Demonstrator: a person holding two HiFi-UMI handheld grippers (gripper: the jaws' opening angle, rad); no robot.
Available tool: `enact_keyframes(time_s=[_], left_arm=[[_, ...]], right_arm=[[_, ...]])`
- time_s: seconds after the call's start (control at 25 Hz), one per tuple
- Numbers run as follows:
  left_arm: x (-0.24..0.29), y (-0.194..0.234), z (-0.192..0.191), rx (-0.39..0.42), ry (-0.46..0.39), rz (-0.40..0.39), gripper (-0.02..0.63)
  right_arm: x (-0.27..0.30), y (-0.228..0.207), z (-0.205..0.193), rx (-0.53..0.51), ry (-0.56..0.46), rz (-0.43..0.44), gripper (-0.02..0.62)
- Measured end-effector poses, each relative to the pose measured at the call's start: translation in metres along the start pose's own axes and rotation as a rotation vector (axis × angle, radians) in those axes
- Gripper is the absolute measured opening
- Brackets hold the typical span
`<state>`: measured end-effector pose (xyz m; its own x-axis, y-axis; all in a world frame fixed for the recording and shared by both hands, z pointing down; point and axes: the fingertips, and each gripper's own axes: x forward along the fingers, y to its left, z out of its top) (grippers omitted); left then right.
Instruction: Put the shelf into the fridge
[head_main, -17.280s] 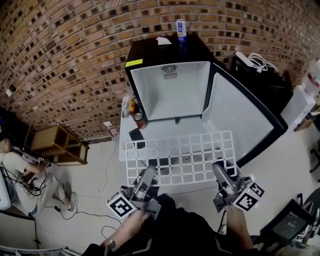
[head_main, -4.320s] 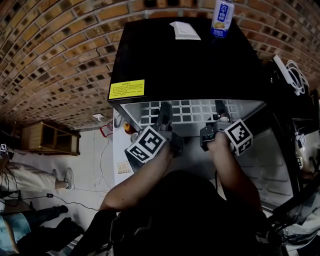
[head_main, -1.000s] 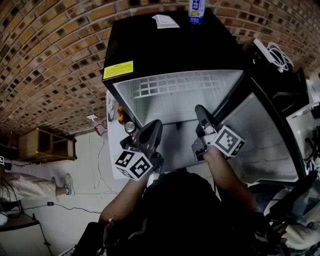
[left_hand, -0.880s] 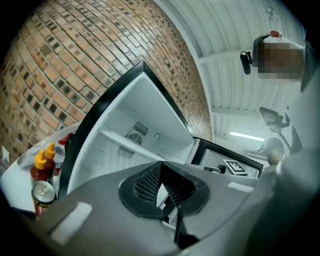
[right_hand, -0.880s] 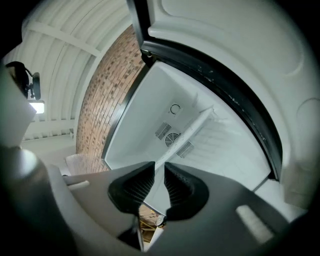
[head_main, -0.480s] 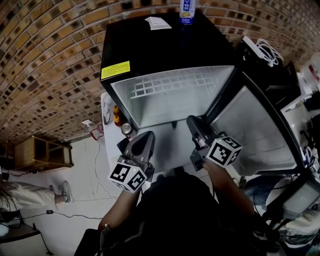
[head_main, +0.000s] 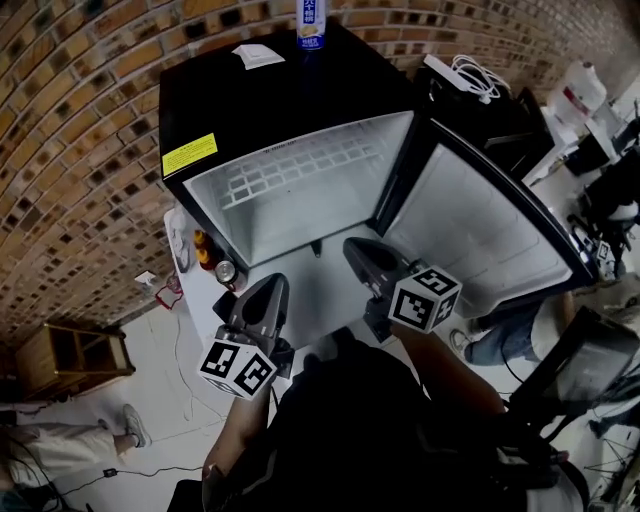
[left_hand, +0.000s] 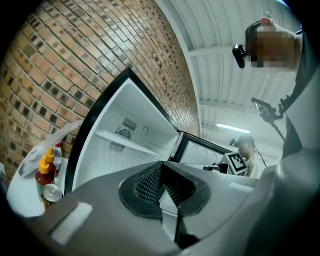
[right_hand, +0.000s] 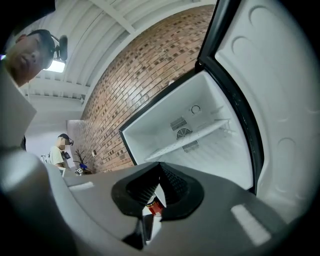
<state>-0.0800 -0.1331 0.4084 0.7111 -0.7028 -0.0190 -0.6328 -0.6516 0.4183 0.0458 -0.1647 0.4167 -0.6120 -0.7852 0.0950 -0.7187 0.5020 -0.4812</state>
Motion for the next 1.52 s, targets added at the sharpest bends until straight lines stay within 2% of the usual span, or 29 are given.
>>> enact_keyframes(time_s=[0.16, 0.28, 0.52, 0.72, 1.2, 1.52], left_arm=[[-0.001, -0.010, -0.003, 0.034, 0.051, -0.029, 0.002], [0.000, -0.012, -0.001, 0.042, 0.048, -0.052, 0.002], [0.011, -0.016, 0.000, 0.049, 0.024, -0.018, 0.002], [0.030, -0.023, 0.004, 0.034, 0.025, 0.039, 0.002], [0.042, -0.031, -0.005, 0.045, 0.024, 0.127, 0.002], [0.038, -0.032, -0.007, 0.034, 0.018, 0.137, 0.002]], right_arm=[[-0.011, 0.008, 0.000, -0.028, 0.005, -0.023, 0.008], [-0.016, 0.012, 0.006, -0.088, 0.004, -0.018, 0.006], [-0.030, 0.000, 0.032, -0.189, -0.009, 0.015, 0.006], [-0.044, -0.021, 0.047, -0.257, 0.004, 0.017, 0.006], [-0.058, -0.035, 0.056, -0.285, -0.007, 0.080, 0.006], [-0.061, -0.035, 0.053, -0.290, -0.003, 0.083, 0.006]])
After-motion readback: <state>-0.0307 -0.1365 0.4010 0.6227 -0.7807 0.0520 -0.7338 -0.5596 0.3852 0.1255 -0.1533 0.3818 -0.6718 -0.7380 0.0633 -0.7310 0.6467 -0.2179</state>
